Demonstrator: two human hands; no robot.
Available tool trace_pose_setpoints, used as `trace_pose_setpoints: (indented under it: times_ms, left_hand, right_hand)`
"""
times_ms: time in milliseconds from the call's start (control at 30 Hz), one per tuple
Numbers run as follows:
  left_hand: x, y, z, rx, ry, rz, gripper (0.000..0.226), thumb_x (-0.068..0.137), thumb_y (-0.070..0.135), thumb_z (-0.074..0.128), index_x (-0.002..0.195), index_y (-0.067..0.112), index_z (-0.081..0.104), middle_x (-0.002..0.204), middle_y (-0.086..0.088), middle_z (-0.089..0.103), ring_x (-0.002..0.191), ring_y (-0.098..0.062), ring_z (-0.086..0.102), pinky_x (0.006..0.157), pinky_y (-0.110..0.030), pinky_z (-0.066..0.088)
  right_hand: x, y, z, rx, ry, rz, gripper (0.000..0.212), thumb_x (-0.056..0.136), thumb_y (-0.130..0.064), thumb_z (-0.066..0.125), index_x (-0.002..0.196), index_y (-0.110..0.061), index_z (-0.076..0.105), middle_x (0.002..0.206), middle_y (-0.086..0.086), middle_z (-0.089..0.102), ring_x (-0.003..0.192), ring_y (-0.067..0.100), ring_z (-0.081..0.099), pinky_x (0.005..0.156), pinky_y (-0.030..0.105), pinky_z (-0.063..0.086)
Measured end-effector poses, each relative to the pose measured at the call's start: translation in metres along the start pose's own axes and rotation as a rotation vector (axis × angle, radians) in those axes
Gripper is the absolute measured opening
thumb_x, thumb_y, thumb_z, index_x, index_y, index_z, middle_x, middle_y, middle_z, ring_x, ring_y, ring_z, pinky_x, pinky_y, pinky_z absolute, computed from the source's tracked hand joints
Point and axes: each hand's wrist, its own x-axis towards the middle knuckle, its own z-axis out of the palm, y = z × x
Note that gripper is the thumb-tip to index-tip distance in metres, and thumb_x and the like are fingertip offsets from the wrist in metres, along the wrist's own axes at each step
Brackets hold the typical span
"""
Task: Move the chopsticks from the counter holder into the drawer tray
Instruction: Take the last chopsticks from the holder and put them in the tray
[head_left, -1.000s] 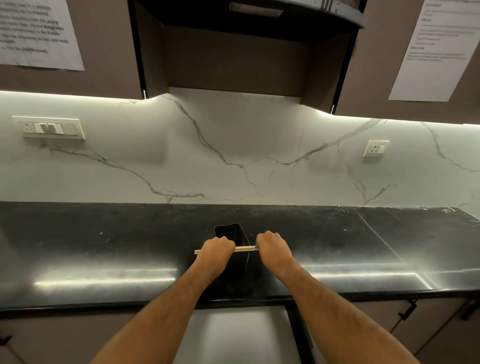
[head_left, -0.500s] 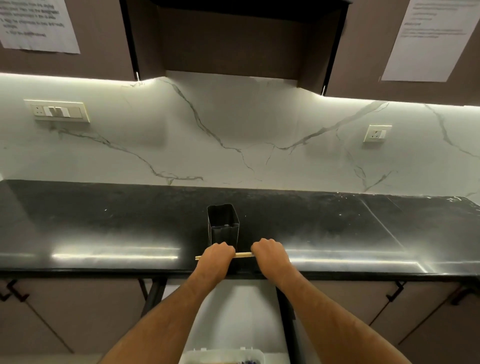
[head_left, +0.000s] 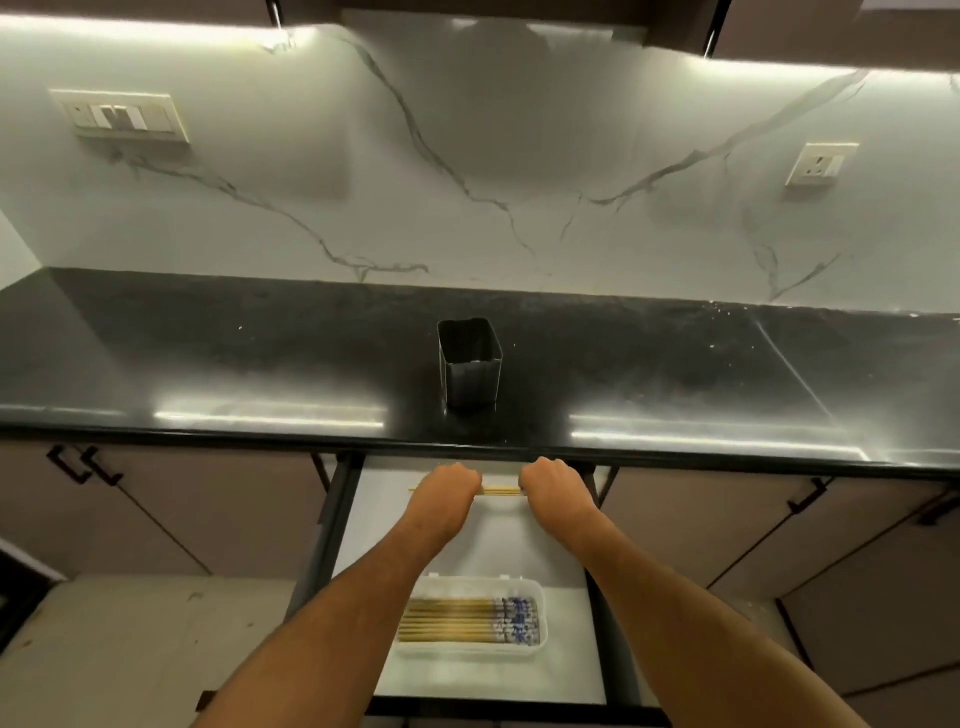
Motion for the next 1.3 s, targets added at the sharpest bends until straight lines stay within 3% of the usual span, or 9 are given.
trace_pose_setpoints:
  times_ms: [167, 300, 600, 800, 1100, 1300]
  left_hand:
    - [-0.023, -0.014, 0.043, -0.047, -0.057, 0.005, 0.015, 0.095, 0.011, 0.058, 0.104, 0.013, 0.071, 0.099, -0.01, 0.07, 0.088, -0.027, 0.068, 0.079, -0.033, 0.056]
    - [-0.044, -0.019, 0.076, -0.093, -0.09, -0.003, 0.016, 0.096, 0.01, 0.056, 0.097, 0.012, 0.072, 0.094, -0.01, 0.072, 0.083, -0.028, 0.069, 0.077, -0.036, 0.059]
    - [-0.06, -0.03, 0.136, -0.139, -0.17, -0.028, 0.019, 0.098, 0.008, 0.059, 0.112, 0.01, 0.072, 0.106, -0.009, 0.066, 0.091, -0.022, 0.068, 0.083, -0.029, 0.057]
    - [-0.061, -0.031, 0.161, -0.118, -0.21, -0.047, 0.022, 0.096, 0.007, 0.062, 0.115, 0.012, 0.072, 0.109, -0.007, 0.065, 0.096, -0.021, 0.067, 0.085, -0.03, 0.057]
    - [-0.051, -0.022, 0.186, -0.161, -0.246, -0.051, 0.029, 0.093, 0.0, 0.063, 0.118, 0.012, 0.071, 0.117, -0.008, 0.067, 0.103, -0.023, 0.068, 0.09, -0.032, 0.057]
    - [-0.052, -0.023, 0.199, -0.169, -0.251, -0.067, 0.028, 0.095, 0.006, 0.062, 0.12, 0.015, 0.071, 0.12, -0.006, 0.067, 0.105, -0.021, 0.068, 0.092, -0.031, 0.056]
  right_hand:
    - [-0.017, -0.008, 0.051, 0.074, -0.03, 0.015, 0.014, 0.099, -0.021, 0.06, 0.098, -0.012, 0.071, 0.094, 0.008, 0.067, 0.084, 0.022, 0.066, 0.08, 0.031, 0.056]
    - [-0.028, -0.021, 0.089, 0.093, -0.083, 0.006, 0.014, 0.098, -0.011, 0.061, 0.096, -0.007, 0.074, 0.094, 0.011, 0.067, 0.082, 0.027, 0.068, 0.078, 0.039, 0.061]
    - [-0.039, -0.036, 0.152, 0.115, -0.192, -0.019, 0.014, 0.094, -0.018, 0.073, 0.105, -0.011, 0.075, 0.1, 0.009, 0.067, 0.08, 0.02, 0.066, 0.078, 0.032, 0.06]
    - [-0.038, -0.035, 0.178, 0.108, -0.201, -0.027, 0.024, 0.089, -0.018, 0.077, 0.112, -0.013, 0.074, 0.105, 0.008, 0.07, 0.084, 0.022, 0.068, 0.077, 0.031, 0.058]
    - [-0.036, -0.027, 0.197, 0.122, -0.218, 0.0, 0.038, 0.084, -0.037, 0.082, 0.114, -0.016, 0.073, 0.109, 0.004, 0.071, 0.091, 0.019, 0.07, 0.084, 0.028, 0.058]
    - [-0.034, -0.029, 0.206, 0.058, -0.217, -0.057, 0.034, 0.089, -0.029, 0.078, 0.12, -0.018, 0.072, 0.115, 0.005, 0.073, 0.098, 0.021, 0.071, 0.093, 0.032, 0.057]
